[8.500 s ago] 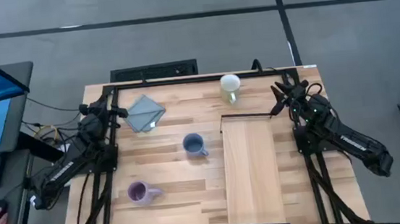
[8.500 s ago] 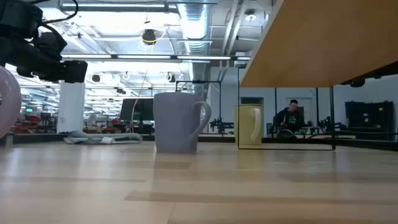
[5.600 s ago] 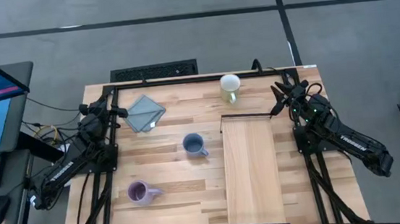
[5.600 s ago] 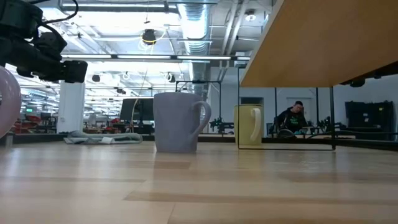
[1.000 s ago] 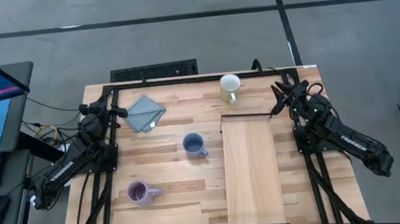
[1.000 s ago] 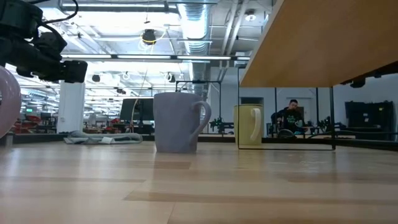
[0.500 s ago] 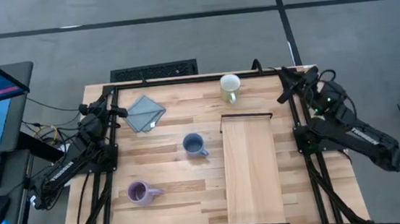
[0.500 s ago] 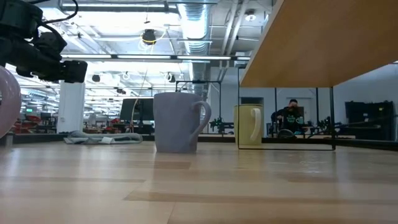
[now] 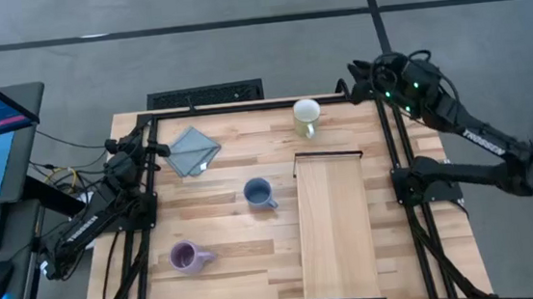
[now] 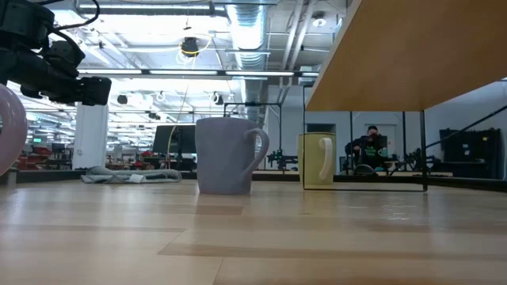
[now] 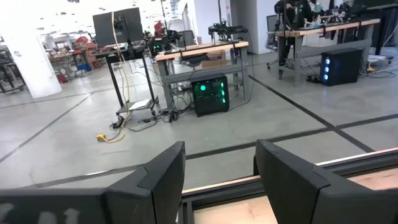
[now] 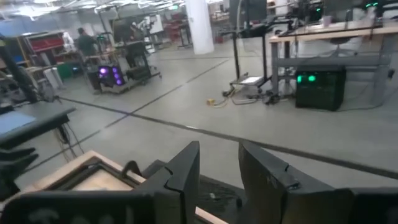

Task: Stack small to large cups/mugs on shelf
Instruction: Put the yellow mug on the shelf

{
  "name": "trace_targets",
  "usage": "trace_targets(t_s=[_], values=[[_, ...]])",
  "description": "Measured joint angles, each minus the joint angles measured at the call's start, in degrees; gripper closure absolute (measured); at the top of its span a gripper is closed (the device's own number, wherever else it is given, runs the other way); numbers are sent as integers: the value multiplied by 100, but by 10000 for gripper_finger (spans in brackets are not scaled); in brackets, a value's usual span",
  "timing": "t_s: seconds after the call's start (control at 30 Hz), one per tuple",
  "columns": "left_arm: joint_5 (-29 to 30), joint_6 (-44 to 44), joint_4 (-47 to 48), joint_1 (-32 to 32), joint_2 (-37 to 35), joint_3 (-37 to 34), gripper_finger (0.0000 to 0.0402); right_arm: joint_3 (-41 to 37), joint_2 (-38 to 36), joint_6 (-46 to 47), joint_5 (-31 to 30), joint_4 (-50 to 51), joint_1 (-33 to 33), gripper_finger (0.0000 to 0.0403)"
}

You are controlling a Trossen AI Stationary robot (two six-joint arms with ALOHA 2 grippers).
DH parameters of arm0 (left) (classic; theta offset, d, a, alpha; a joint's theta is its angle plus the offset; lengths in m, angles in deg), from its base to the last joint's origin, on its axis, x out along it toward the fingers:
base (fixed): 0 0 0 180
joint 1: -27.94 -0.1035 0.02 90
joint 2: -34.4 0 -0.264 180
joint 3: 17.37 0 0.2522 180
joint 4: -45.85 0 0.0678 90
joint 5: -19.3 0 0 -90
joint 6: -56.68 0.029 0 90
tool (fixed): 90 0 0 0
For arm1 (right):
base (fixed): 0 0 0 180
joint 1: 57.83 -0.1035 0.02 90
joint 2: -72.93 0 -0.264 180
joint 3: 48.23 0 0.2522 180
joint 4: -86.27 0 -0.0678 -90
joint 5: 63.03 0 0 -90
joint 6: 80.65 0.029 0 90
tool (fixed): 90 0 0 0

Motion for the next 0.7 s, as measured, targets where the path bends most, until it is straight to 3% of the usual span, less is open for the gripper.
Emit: trace_targets(t_s=[0.3,0.7], values=[[0,0,1,0,0,0,212,668,956,-39,734,400,-486,269],[0,0,2,0,0,1,212,679,1863,-46,743,454,-590,269]])
